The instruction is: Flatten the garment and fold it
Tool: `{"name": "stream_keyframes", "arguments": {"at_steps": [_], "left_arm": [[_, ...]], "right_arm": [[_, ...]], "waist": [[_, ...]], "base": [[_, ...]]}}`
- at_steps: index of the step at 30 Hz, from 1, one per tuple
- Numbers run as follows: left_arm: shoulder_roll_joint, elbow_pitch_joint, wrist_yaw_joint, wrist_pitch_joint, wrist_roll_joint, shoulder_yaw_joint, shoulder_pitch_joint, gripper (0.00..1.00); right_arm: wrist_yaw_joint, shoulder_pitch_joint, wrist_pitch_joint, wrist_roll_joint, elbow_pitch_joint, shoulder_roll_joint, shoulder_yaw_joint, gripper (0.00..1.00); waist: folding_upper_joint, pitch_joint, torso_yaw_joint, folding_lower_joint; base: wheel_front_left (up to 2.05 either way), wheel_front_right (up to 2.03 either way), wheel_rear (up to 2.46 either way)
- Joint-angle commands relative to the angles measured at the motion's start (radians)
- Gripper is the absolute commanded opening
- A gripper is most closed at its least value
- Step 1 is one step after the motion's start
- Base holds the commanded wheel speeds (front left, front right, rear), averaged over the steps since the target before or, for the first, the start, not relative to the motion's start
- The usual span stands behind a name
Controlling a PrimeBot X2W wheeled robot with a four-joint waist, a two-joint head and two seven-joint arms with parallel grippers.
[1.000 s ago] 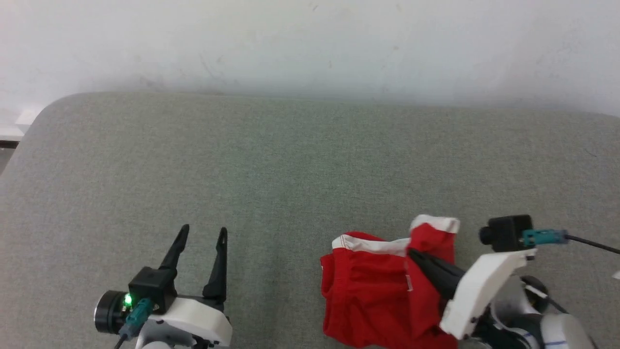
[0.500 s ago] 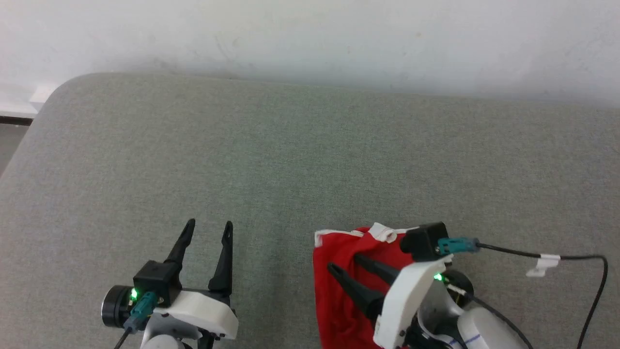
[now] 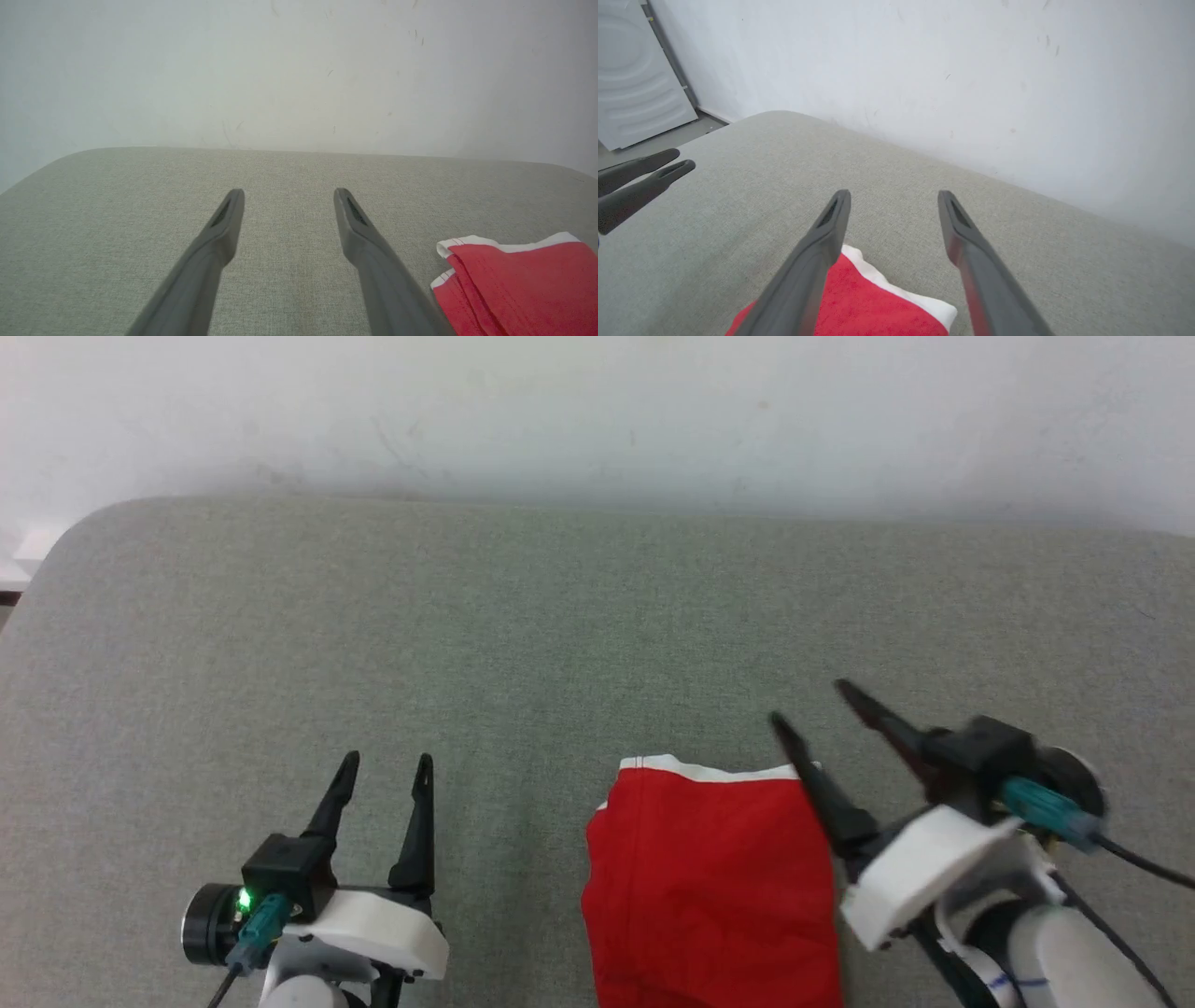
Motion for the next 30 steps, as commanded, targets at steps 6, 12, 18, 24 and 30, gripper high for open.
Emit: {"name": "stream_keyframes", "arguments": {"at_steps": [6,12,18,24,30], "left_arm": [[-0.004,-0.011,0.006,-0.005,0.013,0.025,0.002,1.0],[-0.009,-0.014,0.004,-0.005,0.016,0.036,0.005,1.0],[-0.017,-0.01,0.0,-0.005,0.016,0.045,0.013,1.0],[-0.019,0.002,-0.012,-0.005,0.017,0.044,0.022,1.0],[-0.014,0.019,-0.027,-0.005,0.022,0.029,0.027,1.0]], "right_arm": [[-0.001,0.136,-0.117,-0.098,-0.089,0.06,-0.214,1.0],[-0.001,0.224,-0.167,-0.088,-0.104,0.104,-0.378,1.0],[-0.001,0.274,-0.071,0.054,-0.004,0.121,-0.526,1.0],[-0.001,0.27,0.235,0.243,0.148,0.122,-0.551,1.0],[-0.001,0.212,0.491,0.573,0.303,0.124,-0.486,1.0]], "waist": [[0.0,-0.002,-0.026,0.0],[0.0,-0.005,-0.034,0.0],[0.0,-0.017,-0.041,0.0],[0.0,-0.031,-0.038,0.0],[0.0,-0.047,-0.028,0.0]], "base": [[0.0,0.0,0.0],[0.0,0.0,0.0],[0.0,0.0,0.0],[0.0,0.0,0.0],[0.0,0.0,0.0]]}}
